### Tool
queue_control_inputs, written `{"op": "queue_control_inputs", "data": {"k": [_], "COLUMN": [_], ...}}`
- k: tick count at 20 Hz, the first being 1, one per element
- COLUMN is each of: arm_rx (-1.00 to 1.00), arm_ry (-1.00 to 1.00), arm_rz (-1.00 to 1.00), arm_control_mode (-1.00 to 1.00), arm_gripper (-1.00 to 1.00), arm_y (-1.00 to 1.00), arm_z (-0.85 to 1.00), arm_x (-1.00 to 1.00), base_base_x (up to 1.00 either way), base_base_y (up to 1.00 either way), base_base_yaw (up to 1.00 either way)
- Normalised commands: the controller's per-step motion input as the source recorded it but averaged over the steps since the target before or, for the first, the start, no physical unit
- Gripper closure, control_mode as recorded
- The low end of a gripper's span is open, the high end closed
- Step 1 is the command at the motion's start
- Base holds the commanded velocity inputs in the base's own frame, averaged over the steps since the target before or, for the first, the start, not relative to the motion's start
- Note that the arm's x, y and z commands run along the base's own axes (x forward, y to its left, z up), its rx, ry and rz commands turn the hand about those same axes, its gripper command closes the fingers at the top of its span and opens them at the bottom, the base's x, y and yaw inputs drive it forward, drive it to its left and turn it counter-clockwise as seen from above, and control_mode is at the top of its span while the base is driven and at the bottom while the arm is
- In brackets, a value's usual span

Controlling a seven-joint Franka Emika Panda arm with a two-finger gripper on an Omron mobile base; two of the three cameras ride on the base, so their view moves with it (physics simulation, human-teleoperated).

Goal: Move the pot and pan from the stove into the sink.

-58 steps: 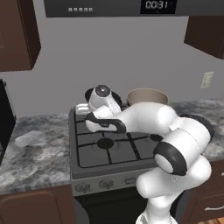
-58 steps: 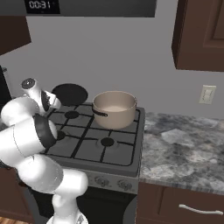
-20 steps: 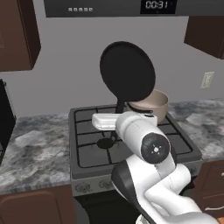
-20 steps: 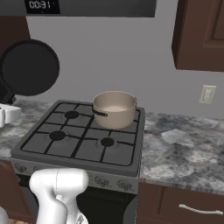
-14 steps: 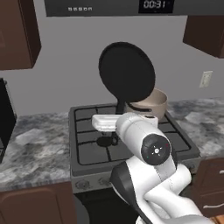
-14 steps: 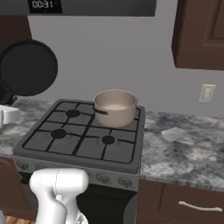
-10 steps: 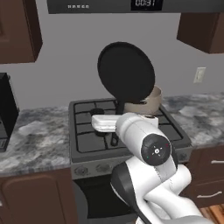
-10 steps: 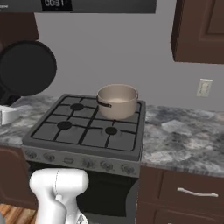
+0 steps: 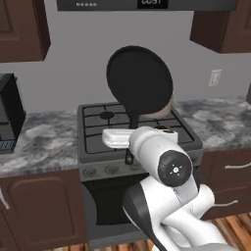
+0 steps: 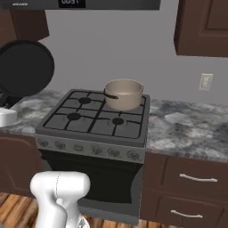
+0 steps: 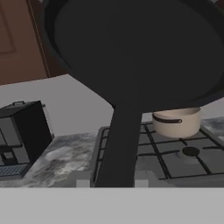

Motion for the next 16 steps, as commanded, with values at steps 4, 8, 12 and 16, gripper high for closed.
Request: {"op": "queue_control_inputs", "data": {"k": [4, 8, 12, 16], "arm_rx": [0.00, 0.00, 0.00, 0.00], "arm_ry": [0.00, 0.00, 0.00, 0.00], "arm_rz": [0.00, 0.00, 0.00, 0.00], "arm_control_mode": [1.00, 1.00, 1.00, 1.00], "arm_gripper": [1.00, 1.00, 1.00, 1.00], "arm_y": [0.00, 0.00, 0.00, 0.00], "arm_z": [0.00, 0.00, 0.00, 0.00], "arm_x": [0.00, 0.00, 0.00, 0.00], "base_base_x": [-0.24, -0.30, -0.36, -0.36], "base_base_y": [-0.10, -0.09, -0.09, -0.11], "base_base_yaw": [0.36, 0.42, 0.39, 0.40]}}
